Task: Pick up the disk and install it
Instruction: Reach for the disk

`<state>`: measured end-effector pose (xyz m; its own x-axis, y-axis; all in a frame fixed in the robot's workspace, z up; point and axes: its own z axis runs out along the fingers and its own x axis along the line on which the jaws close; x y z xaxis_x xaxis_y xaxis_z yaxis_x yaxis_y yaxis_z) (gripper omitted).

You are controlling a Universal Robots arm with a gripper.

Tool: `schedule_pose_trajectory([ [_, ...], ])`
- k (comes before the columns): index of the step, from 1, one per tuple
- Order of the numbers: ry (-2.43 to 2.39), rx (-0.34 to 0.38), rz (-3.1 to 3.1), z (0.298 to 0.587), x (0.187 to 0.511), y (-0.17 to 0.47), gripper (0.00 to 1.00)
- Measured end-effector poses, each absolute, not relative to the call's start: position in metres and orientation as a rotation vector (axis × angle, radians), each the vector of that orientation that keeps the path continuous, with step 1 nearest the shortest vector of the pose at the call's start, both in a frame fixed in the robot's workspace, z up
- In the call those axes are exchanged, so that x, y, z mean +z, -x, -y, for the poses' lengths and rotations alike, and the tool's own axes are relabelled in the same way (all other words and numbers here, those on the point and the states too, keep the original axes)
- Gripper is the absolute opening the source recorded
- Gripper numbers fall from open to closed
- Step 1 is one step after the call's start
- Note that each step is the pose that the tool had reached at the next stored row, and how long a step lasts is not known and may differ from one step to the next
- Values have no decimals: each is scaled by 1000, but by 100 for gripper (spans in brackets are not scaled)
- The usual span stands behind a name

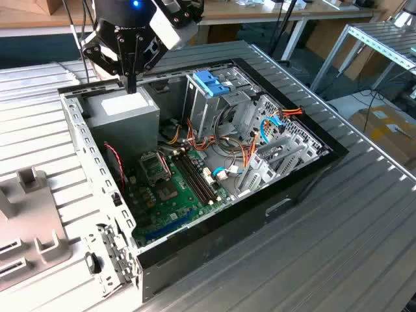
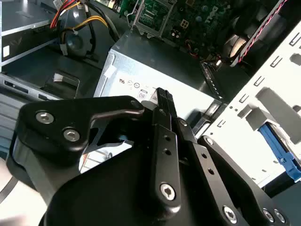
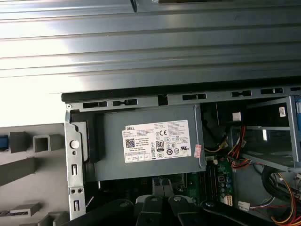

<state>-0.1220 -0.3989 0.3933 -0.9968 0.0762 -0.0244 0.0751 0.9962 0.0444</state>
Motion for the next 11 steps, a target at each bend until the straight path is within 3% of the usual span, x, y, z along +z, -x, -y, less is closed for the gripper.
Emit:
schedule_pose_trajectory([
  [11,-118,68,-3113,399,393,123,11],
])
